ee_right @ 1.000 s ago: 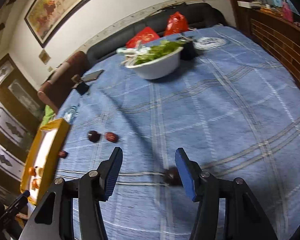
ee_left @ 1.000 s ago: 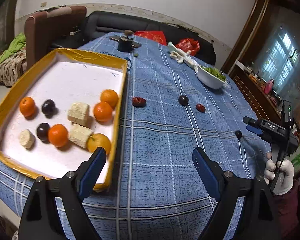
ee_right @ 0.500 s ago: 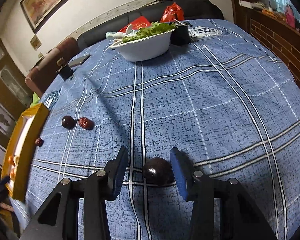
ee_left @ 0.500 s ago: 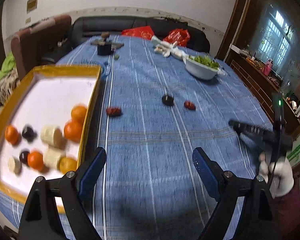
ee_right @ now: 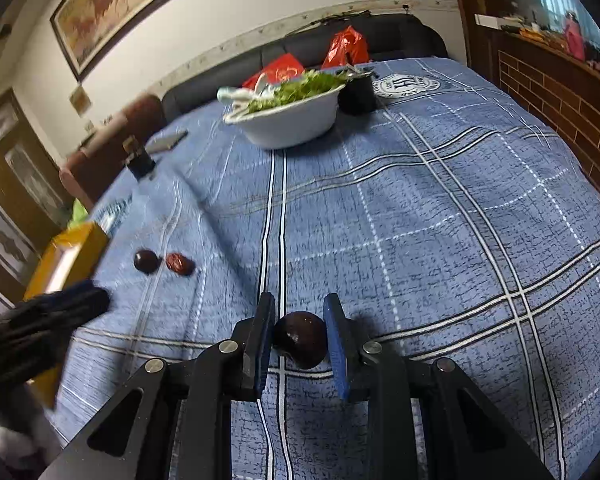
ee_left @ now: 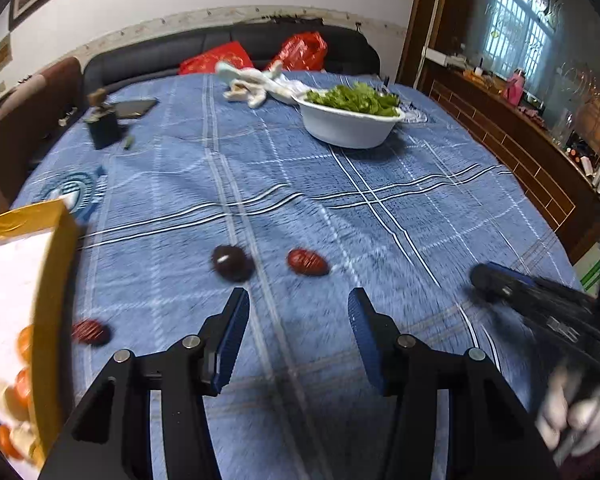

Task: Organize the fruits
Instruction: 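Grasp a dark plum with the right tool while the left tool grasps a red jujube, then carry the plum and jujube into the tray and open both tools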

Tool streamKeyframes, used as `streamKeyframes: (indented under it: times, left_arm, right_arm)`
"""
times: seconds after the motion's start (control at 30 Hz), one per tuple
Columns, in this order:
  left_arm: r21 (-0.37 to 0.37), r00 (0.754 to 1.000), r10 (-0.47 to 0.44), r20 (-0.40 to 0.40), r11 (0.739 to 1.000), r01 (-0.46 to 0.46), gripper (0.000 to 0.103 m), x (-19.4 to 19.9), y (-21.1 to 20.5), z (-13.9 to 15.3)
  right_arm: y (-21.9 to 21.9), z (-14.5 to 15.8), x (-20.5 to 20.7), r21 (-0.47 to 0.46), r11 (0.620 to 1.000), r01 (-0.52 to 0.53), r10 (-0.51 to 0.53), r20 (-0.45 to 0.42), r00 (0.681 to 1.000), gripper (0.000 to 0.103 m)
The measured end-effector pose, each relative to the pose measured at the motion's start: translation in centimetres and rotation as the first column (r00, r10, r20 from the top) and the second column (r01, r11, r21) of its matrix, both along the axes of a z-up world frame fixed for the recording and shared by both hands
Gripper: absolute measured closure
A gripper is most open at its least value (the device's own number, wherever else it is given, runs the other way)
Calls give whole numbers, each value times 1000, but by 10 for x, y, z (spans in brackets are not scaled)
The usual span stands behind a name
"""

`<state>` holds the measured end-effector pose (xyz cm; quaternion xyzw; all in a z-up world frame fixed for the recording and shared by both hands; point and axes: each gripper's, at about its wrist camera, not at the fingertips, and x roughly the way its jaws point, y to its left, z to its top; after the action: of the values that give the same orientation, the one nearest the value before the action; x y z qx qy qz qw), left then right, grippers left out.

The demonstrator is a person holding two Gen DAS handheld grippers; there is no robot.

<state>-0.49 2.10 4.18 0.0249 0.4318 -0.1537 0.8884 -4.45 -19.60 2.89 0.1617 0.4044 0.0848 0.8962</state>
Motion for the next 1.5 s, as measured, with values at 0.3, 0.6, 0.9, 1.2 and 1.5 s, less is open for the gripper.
streamKeyframes:
  times: [0.3,0.6,0.9,1.2,1.5]
  left_arm:
    - [50,997,-29,-73,998,33,53,36,-23,-34]
    - [56,999,-36,-37,998,38,74,33,-29,-36]
    - [-75,1000,19,25,997,-17,74,-9,1,0]
    - [-114,972,188,137,978,-173,73,-81,94,42]
    - [-201,911,393,126,909,-364,73,-125,205,48]
  right_arm:
    - [-14,-12,10,124,992,15,-6,-75,997,76]
    - [-15,-13,8,130,991,15,-5,-75,997,75]
    - [-22,6,-4,117,992,46,-50,31,998,76]
    - [-13,5,-2,138,990,2,-7,39,999,75]
    - [31,15,-12,284,954,-99,100,13,995,75]
